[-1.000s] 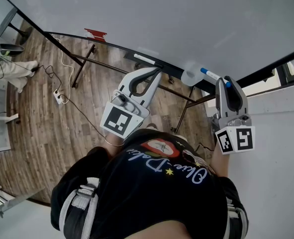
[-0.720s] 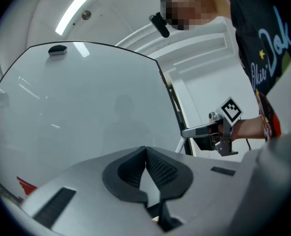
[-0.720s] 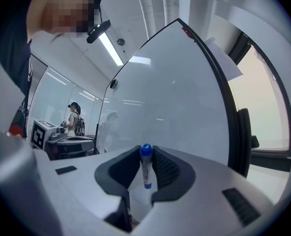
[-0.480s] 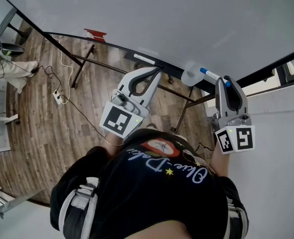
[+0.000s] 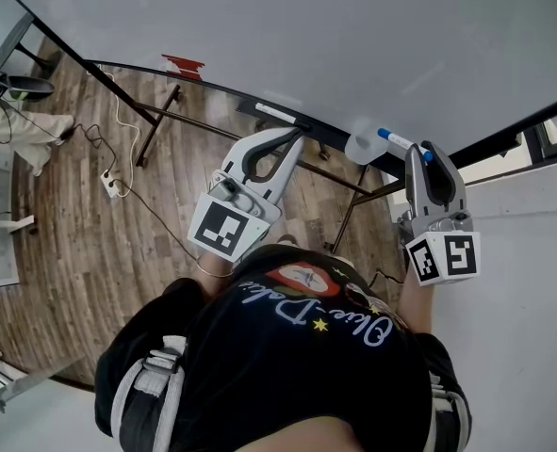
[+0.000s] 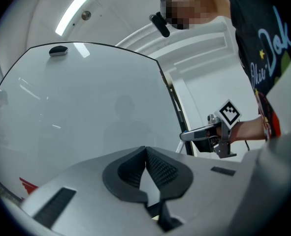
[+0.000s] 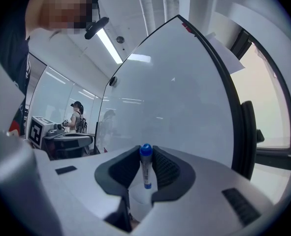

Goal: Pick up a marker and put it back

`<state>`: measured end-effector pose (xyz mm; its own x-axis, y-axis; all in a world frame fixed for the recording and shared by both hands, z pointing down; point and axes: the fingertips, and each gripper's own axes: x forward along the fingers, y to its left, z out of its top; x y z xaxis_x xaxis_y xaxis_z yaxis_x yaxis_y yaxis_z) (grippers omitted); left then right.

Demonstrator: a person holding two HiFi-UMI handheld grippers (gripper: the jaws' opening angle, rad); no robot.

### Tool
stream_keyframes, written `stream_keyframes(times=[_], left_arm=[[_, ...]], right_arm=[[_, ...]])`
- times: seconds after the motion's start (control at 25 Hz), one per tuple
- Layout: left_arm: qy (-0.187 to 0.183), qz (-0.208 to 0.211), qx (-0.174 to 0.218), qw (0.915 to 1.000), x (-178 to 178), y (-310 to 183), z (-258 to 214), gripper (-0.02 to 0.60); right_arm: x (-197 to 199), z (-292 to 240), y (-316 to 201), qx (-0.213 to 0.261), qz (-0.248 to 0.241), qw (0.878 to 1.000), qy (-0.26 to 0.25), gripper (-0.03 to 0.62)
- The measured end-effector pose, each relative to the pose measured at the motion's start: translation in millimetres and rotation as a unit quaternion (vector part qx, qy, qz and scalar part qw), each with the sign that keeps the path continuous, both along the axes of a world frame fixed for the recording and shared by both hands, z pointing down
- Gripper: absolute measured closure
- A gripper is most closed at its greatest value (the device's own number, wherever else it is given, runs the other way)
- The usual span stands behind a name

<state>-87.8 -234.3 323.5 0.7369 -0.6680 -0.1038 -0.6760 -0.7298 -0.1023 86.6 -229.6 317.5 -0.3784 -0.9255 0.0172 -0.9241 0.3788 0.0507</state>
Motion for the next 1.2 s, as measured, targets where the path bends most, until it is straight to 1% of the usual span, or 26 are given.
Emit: stream_keyframes(times=[0.32,1.2], left_arm=[[-0.002,-0.007,0.002,1.0,-6,-1,1,0.578],[-0.007,-0.027,-0.003,0.9996,-15,-12,5,0.578]], right_arm=[[-5,22,-13,-0.033,0.004,0.999,0.007,0.519],[-6,83,-40,-0.089,0.008,0.996,0.019,0.519]])
